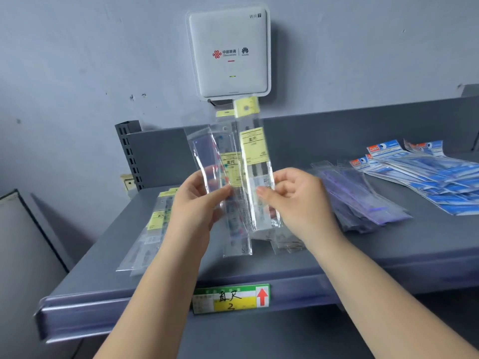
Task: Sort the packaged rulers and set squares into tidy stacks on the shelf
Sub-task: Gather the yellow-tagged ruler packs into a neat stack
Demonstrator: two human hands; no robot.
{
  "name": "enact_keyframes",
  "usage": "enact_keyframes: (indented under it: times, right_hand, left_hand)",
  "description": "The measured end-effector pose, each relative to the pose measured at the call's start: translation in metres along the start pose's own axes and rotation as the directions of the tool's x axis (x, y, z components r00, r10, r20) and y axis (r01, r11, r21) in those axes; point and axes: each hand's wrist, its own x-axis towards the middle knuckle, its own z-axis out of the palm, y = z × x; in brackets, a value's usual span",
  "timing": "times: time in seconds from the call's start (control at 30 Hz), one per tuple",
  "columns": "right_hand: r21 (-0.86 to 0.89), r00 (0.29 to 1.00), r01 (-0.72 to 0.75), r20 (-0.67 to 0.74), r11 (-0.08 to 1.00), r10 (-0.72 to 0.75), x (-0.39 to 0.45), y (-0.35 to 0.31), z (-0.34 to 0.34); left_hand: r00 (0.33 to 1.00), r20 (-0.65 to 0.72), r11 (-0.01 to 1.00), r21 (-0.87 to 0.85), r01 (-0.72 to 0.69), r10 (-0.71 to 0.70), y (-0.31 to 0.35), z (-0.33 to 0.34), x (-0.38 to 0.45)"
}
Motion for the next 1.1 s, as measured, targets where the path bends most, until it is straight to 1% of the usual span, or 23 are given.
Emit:
enact_keyframes:
  times: [0.07, 0.13, 0.17, 0.23, 0.27, 0.3, 0.33, 0.37, 0.43, 0.5, 0.53, 0.57, 0.67, 0.73, 0.8, 0.97, 1.0, 1.1]
  right_hand:
    - [-0.034, 0.998, 0.012, -0.061, 0.999, -0.014, 0.003, 0.004, -0.005]
    - [-0.196, 0.999, 0.002, -0.037, 0.981, -0.009, 0.006, 0.011, -0.01]
    - [-0.306, 1.0, -0.021, 0.002, 0.952, 0.023, 0.006, 0.013, -0.012]
    - [-0.52, 0.991, -0.056, 0.076, 0.852, 0.112, 0.006, 0.017, -0.014]
    - [-0.592, 0.986, -0.059, 0.09, 0.804, 0.139, 0.005, 0.018, -0.014]
    - [-0.628, 0.986, -0.055, 0.087, 0.776, 0.141, 0.005, 0.018, -0.013]
    - [-0.629, 0.991, -0.038, 0.078, 0.777, 0.111, 0.004, 0.016, -0.013]
    - [-0.579, 0.996, -0.012, 0.066, 0.815, 0.062, 0.003, 0.013, -0.013]
    - [-0.376, 0.997, 0.04, 0.072, 0.926, -0.013, 0.0, 0.004, -0.012]
    - [-0.204, 0.986, 0.026, 0.167, 0.979, 0.009, -0.005, -0.008, -0.006]
    - [-0.164, 0.977, 0.013, 0.214, 0.986, 0.023, -0.007, -0.011, -0.001]
    - [-0.138, 0.972, 0.016, 0.233, 0.99, 0.017, -0.009, -0.012, 0.004]
    - [-0.067, 0.984, 0.032, 0.179, 0.997, -0.019, -0.008, -0.009, 0.014]
    - [-0.031, 0.986, -0.021, 0.163, 0.999, 0.025, -0.005, -0.008, 0.014]
    - [0.05, 0.984, -0.067, 0.167, 0.996, 0.058, -0.003, -0.006, 0.012]
    - [0.171, 0.982, -0.101, 0.178, 0.98, 0.07, -0.002, -0.005, 0.009]
    - [0.166, 0.984, -0.103, 0.16, 0.981, 0.076, -0.001, -0.004, 0.008]
    - [0.035, 0.998, -0.051, 0.049, 0.998, 0.049, 0.005, 0.002, -0.006]
  left_hand:
    - [0.999, -0.053, 1.0, 0.003, -0.004, 0.004, 0.001, -0.008, 0.003]
    - [0.996, -0.088, 0.999, -0.039, 0.016, -0.019, 0.0, -0.014, 0.006]
    - [0.996, -0.089, 0.998, -0.057, 0.027, -0.032, 0.0, -0.015, 0.007]
    - [0.997, -0.07, 0.997, -0.066, 0.039, -0.044, 0.0, -0.014, 0.007]
    - [0.997, -0.06, 0.997, -0.062, 0.038, -0.042, 0.0, -0.013, 0.007]
    - [0.998, -0.053, 0.998, -0.057, 0.034, -0.037, -0.001, -0.012, 0.007]
    - [0.998, -0.051, 0.998, -0.052, 0.028, -0.031, -0.001, -0.012, 0.006]
    - [0.999, -0.047, 0.999, -0.047, 0.023, -0.025, -0.001, -0.011, 0.006]
    - [0.999, -0.032, 0.999, -0.035, 0.015, -0.016, -0.001, -0.008, 0.004]
    - [1.0, 0.001, 1.0, -0.017, 0.004, -0.004, -0.002, -0.004, 0.003]
    - [1.0, 0.017, 1.0, -0.005, 0.0, 0.0, -0.002, -0.001, 0.002]
    - [1.0, 0.026, 1.0, 0.003, -0.004, 0.004, -0.002, 0.002, 0.001]
    - [1.0, 0.019, 1.0, -0.001, -0.005, 0.005, -0.003, 0.006, -0.001]
    - [1.0, 0.017, 1.0, -0.023, 0.001, 0.0, -0.003, 0.005, 0.0]
    - [0.999, 0.035, 1.0, -0.028, 0.007, -0.006, -0.003, 0.004, 0.0]
    - [0.998, 0.063, 1.0, -0.026, -0.001, 0.002, -0.005, 0.001, 0.002]
    - [0.998, 0.058, 1.0, -0.027, 0.003, -0.002, -0.006, 0.0, 0.003]
    - [1.0, 0.023, 0.999, -0.039, 0.019, -0.018, -0.006, -0.001, 0.003]
